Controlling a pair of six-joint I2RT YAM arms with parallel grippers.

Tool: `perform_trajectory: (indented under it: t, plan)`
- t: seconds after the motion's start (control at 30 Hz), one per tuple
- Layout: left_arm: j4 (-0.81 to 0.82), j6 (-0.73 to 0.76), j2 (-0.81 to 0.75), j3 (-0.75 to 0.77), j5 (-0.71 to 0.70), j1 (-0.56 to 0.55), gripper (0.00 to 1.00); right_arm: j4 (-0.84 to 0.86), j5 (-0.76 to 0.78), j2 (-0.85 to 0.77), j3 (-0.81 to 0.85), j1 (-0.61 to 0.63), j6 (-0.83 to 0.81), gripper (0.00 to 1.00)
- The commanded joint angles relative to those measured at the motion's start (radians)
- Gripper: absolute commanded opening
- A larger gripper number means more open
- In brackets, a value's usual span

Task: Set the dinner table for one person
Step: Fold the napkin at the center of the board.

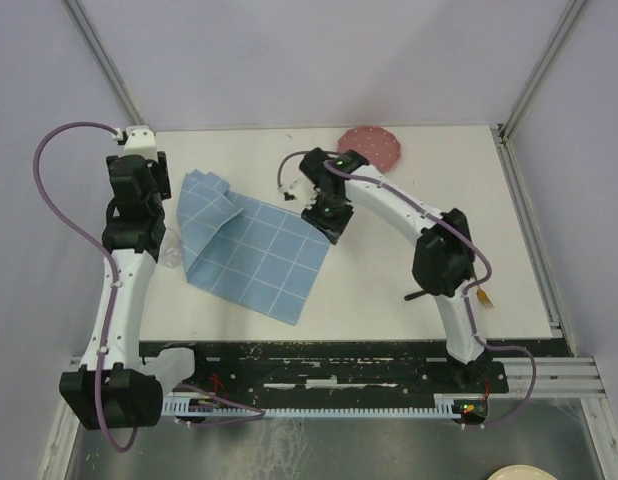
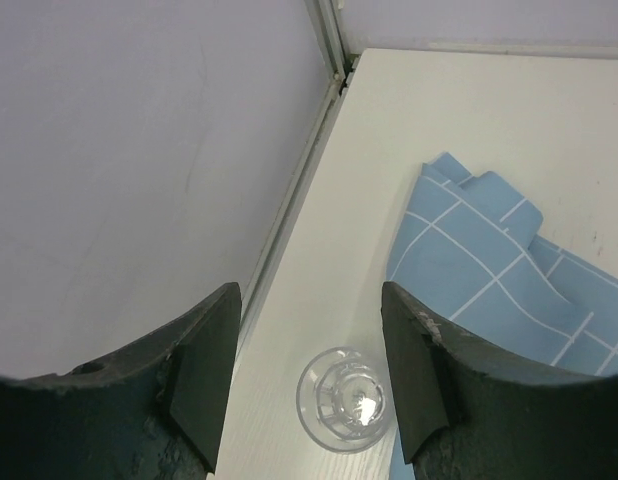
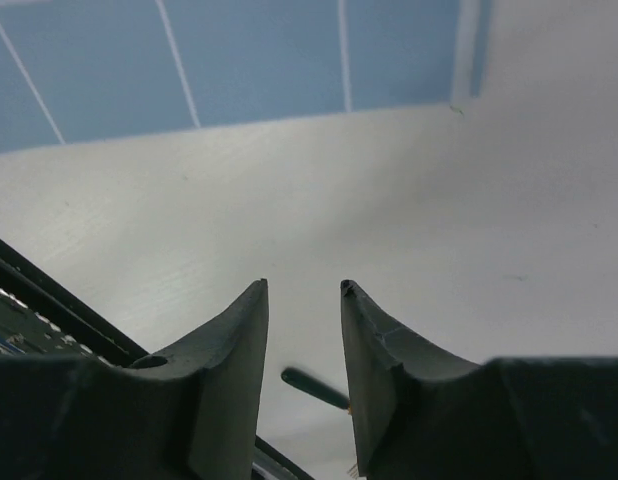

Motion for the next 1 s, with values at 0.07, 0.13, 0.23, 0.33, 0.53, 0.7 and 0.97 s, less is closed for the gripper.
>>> perform_trajectory:
  t: [0.07,0.13,0.23,0.33,0.53,0.7,0.97]
  plan:
    - [-0.091,0.09,-0.137,-0.028,0.045,0.005,0.65,-0.067,0.047,0.176,0.248,0.143,0.025,0.19]
    - [-0.117,0.098,-0.169,-0.028,0.054,0.005,0.65,-0.06,0.056,0.21,0.27,0.173,0.029,0.02]
    - [-0.157,0.1,-0.203,-0.029,0.065,0.004,0.65,-0.054,0.042,0.236,0.284,0.193,0.037,0.02]
    - [-0.19,0.086,-0.227,-0.045,0.08,0.004,0.64,-0.051,0.01,0.262,0.301,0.213,0.039,0.02]
    - [-0.226,0.071,-0.279,-0.088,0.087,0.003,0.64,-0.055,-0.032,0.356,0.38,0.256,0.05,0.02]
    - [-0.274,0.058,-0.288,-0.068,0.073,0.004,0.63,-0.019,-0.054,0.407,0.418,0.282,0.058,0.02]
    - [-0.31,0.084,-0.331,-0.089,0.071,0.004,0.61,0.042,-0.072,0.474,0.444,0.288,0.078,0.02]
